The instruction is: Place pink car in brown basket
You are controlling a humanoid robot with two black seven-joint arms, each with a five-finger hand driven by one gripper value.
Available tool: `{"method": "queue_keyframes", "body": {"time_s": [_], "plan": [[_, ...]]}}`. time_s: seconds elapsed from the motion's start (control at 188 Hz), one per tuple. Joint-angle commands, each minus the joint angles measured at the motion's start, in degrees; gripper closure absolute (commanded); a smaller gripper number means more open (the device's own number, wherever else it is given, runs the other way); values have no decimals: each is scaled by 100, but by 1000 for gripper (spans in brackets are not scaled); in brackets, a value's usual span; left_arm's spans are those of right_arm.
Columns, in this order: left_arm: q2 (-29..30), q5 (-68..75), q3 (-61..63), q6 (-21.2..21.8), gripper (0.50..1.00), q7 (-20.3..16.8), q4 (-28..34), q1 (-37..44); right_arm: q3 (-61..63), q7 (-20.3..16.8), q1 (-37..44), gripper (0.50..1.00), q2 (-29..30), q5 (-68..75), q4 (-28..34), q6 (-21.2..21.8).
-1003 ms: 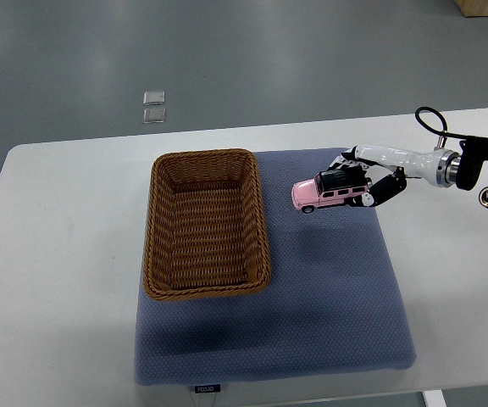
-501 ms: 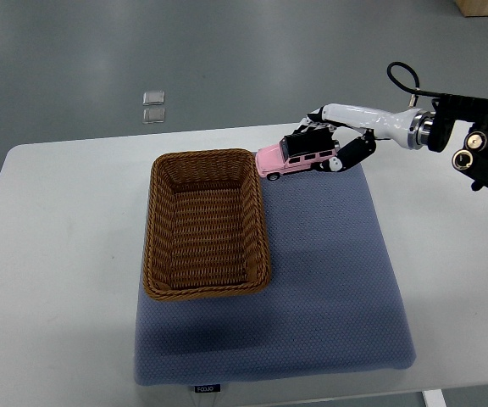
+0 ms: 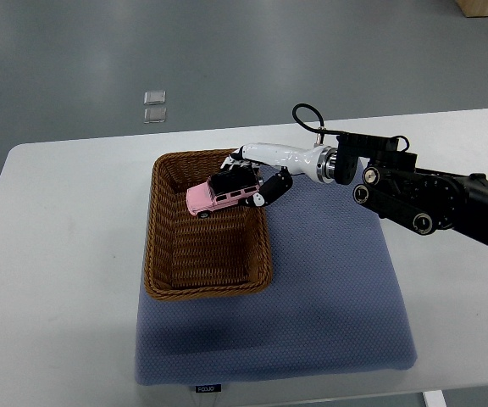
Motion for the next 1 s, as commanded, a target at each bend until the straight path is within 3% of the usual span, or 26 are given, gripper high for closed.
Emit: {"method": "queue_keyframes", "body": {"time_s": [0.0,0.32,0.325,0.331,0.336,0.341,0.347,0.352,0.357,0.373,0.379,0.384,0.4,0.432,0.704,0.859,0.997], "plan": [[0,0,9,7,500,0,0,-1,-16,-6,-68,1000,161,-3,-100,-135],[0,0,0,-2,500,0,0,-1,11,3,-376,1000,460,15,-144,-381],[0,0,0,7,500,0,0,-1,19,3,-384,959,469,15,-152,-381],[0,0,0,7,500,0,0,-1,19,3,-384,959,469,15,-152,-381],[0,0,0,7,500,0,0,8,19,3,-393,912,478,15,-161,-390],[0,0,0,7,500,0,0,8,19,3,-393,912,478,15,-161,-390],[0,0,0,7,500,0,0,-1,28,-6,-402,865,495,24,-161,-398],[0,0,0,7,500,0,0,-1,28,-6,-402,865,495,24,-161,-398],[0,0,0,7,500,0,0,8,37,3,-411,820,513,24,-170,-407],[0,0,0,7,500,0,0,-1,46,3,-411,779,522,24,-179,-416],[0,0,0,7,500,0,0,-1,46,3,-419,736,539,24,-179,-416],[0,0,0,7,500,0,0,-1,46,3,-419,736,539,24,-179,-416],[0,0,0,-1,500,0,0,8,54,-6,-437,657,557,32,-179,-425],[0,0,0,7,500,0,0,-1,72,3,-463,597,583,32,-179,-425],[0,0,-9,7,500,0,9,-1,318,-23,-428,585,495,50,-179,-442],[0,0,-9,7,500,0,9,-1,1830,-6,-446,585,205,613,-187,-390],[0,0,0,7,500,9,0,8,3069,12,-991,585,108,2344,-144,-337]]}}
